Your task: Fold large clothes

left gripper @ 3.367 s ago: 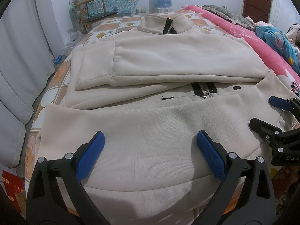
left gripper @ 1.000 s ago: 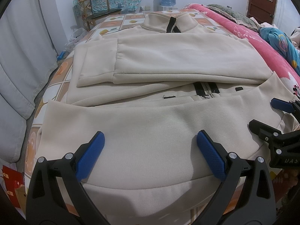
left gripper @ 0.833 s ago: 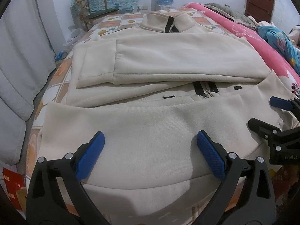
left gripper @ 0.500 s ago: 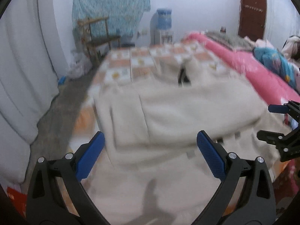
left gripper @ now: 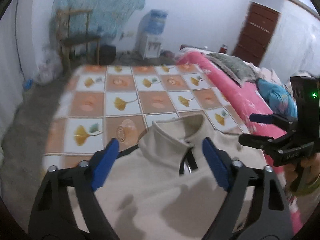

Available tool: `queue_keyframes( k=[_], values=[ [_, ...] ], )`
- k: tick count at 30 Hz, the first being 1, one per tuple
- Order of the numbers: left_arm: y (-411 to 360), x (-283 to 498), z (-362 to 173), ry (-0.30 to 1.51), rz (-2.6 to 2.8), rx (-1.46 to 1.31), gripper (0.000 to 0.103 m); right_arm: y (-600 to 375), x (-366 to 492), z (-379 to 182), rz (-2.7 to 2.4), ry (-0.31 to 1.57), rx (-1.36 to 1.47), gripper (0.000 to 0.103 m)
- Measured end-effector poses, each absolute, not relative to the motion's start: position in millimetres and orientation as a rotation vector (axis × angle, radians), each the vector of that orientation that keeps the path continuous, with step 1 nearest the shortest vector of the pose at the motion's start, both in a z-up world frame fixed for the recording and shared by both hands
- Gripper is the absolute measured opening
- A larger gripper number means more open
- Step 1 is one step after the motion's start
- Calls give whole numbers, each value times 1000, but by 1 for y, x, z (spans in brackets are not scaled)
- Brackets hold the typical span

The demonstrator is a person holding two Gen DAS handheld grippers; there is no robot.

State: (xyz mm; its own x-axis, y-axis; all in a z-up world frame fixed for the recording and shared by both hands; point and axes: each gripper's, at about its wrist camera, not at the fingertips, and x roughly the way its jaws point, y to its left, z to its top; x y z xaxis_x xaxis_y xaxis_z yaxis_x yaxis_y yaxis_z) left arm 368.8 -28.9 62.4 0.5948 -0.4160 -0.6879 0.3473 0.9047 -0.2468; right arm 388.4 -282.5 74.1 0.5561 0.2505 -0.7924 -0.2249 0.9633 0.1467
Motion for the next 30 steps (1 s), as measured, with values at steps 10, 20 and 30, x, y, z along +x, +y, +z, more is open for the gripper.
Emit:
queue_keyframes(
  k=[10,20,30],
  values=[
    [-50,453,-18,1050,-464,-214,61,-294,493,3,301,1122,195,91],
    [-68,457,-15,1021,-479,-192,21,-295,496,-12,371,1169,223,35],
    [-63,379,41,901,-586,-59,14,-287,409,44,456,1055,32,15]
  ],
)
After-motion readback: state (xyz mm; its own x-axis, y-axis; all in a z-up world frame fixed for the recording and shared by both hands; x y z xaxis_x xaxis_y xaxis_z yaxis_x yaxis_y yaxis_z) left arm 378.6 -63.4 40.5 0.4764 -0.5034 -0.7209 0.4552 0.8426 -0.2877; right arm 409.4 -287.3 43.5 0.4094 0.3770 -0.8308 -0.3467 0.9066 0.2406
